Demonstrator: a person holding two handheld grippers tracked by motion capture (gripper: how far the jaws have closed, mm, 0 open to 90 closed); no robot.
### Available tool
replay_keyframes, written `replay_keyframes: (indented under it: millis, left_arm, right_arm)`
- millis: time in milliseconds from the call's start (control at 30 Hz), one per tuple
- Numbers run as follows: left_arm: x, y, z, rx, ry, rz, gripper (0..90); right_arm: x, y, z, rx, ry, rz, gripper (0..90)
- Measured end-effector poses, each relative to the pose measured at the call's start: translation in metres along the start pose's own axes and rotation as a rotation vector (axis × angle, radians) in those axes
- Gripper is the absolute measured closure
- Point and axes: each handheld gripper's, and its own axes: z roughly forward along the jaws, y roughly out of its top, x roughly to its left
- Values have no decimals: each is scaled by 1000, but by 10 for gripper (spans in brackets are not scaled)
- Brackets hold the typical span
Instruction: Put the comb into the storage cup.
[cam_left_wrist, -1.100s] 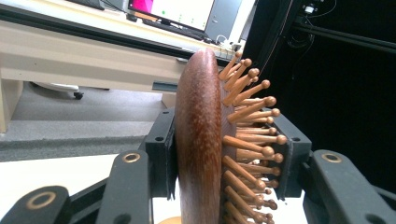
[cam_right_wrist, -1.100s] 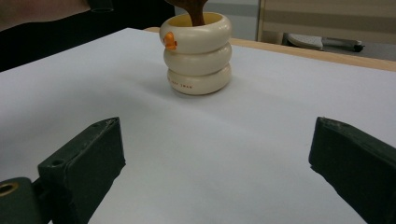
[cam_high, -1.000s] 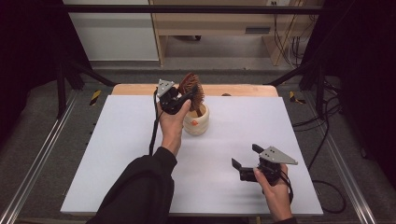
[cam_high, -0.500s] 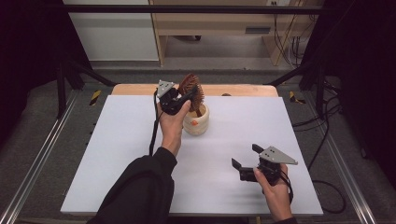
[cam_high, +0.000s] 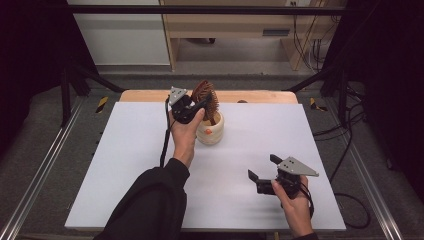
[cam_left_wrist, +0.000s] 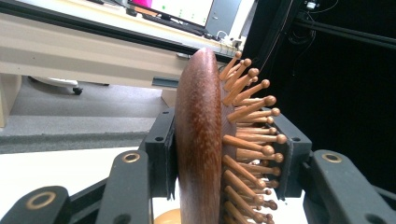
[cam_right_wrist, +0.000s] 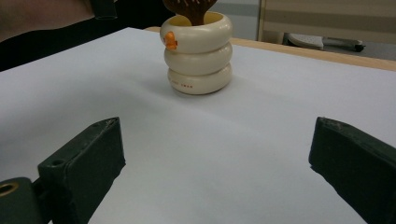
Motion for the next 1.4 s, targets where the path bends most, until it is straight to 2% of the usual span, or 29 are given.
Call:
replay_keyframes:
  millis: [867, 1400]
  left_arm:
    - [9, 0, -1, 8, -1, -25, 500]
    - [20, -1, -4, 13, -2, -47, 489]
  right_arm:
    - [1, 0, 1, 3, 1, -3, 38]
    - [1, -1, 1, 5, 1, -5, 38]
